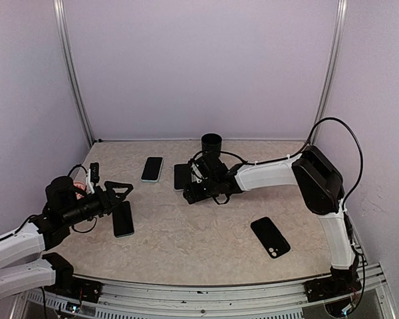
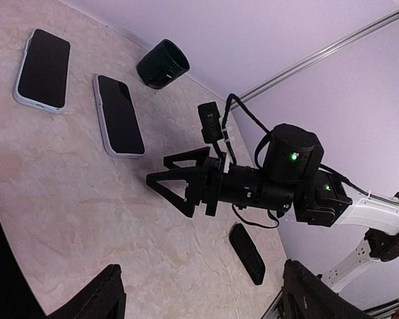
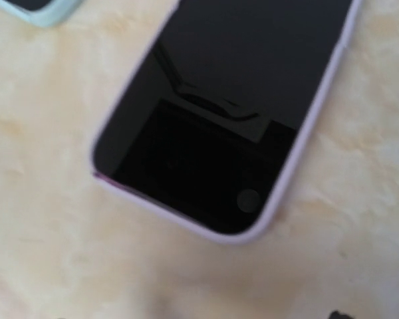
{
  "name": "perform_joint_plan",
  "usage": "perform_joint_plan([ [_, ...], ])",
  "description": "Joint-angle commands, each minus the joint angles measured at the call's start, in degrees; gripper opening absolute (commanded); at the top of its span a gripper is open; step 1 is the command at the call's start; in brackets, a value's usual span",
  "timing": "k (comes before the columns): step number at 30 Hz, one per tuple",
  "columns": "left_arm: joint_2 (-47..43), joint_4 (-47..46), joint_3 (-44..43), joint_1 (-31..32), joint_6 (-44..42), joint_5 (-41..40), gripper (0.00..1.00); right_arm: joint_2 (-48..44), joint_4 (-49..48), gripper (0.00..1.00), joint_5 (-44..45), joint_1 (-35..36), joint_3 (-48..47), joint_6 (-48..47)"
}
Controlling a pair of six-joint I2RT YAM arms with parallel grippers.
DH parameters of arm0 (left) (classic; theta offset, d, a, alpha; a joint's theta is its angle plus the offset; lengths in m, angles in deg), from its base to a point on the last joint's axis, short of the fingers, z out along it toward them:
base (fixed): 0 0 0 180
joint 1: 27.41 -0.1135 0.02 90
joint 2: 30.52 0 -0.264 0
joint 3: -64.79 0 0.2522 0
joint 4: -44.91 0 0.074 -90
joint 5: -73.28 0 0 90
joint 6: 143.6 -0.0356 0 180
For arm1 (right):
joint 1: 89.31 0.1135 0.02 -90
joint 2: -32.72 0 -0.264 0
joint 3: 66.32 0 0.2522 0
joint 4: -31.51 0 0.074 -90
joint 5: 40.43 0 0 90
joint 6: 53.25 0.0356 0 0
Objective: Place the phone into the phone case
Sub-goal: Move the phone with the phone case to the center of the board.
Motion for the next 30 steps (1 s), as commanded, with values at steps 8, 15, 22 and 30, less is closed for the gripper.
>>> perform_joint_plan([
  [8, -0.63, -2.42, 1.59, -0.59, 0.82, 0.55, 0.80, 10.70, 7.16, 0.59, 3.12, 0.50, -11.53, -6.00],
  [15, -1.01, -2.31, 2.02, -0.60, 0.87, 0.63, 0.80, 15.69, 9.58, 0.53, 6.59, 0.50, -19.79, -9.33],
  [22, -1.73, -2.09, 2.46, -0.60, 1.13, 0.44, 0.80, 18.26, 10.52, 0.54, 9.24, 0.33, -25.08, -11.02],
  [30, -2.13, -1.96, 2.89, -0.56, 1.88, 0.20, 0.80, 19.59, 12.47, 0.55, 11.97, -1.27, -26.90, -8.71],
])
